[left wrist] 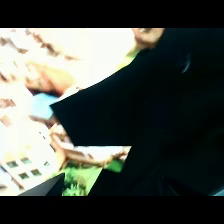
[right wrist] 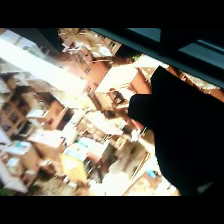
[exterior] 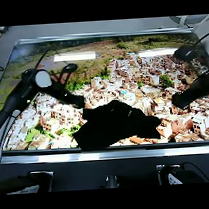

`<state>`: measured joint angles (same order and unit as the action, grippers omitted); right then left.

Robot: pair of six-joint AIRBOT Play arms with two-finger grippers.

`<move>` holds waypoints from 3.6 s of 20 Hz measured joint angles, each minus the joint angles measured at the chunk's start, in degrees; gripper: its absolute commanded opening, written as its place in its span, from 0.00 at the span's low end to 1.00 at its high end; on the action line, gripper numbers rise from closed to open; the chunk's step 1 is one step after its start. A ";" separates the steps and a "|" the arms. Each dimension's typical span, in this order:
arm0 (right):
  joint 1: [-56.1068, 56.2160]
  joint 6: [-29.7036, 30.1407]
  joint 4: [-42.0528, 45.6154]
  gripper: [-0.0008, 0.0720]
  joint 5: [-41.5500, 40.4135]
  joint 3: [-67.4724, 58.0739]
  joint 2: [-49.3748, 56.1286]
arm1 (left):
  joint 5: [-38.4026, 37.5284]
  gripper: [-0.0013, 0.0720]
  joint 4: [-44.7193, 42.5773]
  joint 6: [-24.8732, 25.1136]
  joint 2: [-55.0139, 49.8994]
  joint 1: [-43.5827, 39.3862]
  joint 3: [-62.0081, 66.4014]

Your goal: Fold the shirts.

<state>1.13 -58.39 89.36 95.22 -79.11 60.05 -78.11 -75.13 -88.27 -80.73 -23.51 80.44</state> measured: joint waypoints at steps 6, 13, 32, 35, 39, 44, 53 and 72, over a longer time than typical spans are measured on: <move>0.00 1.88 -5.11 0.91 -10.23 23.96 4.17 | 1.77 0.99 4.79 2.62 7.34 8.02 -24.24; 0.00 2.08 -6.80 0.91 -14.62 28.55 5.14 | 8.90 0.99 11.69 4.81 7.15 8.37 -35.69; 0.00 -6.95 -7.80 0.04 -28.65 29.11 15.26 | 14.67 0.05 16.33 6.84 6.95 4.11 -37.31; 0.00 -5.31 -7.93 0.04 -29.31 28.72 15.61 | 15.58 0.05 16.44 6.95 10.40 4.17 -36.70; 0.00 -3.26 -7.93 0.03 -29.29 23.58 9.01 | 17.79 0.05 16.02 7.80 18.80 4.72 -29.70; 0.04 -1.51 -7.93 0.03 -33.64 4.39 -6.86 | 24.22 0.05 11.69 4.72 31.67 9.55 -6.51; 0.07 -7.41 -8.61 0.03 -35.26 -13.70 -23.91 | 37.77 0.05 8.44 0.57 40.28 15.52 19.80; -0.11 -4.44 -25.77 0.62 -39.98 -14.82 28.81 | 16.63 0.05 3.15 -1.33 19.39 15.93 -15.10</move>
<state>1.02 -62.83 63.59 55.24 -93.93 88.86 -61.47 -71.99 -89.60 -61.34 -7.57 65.34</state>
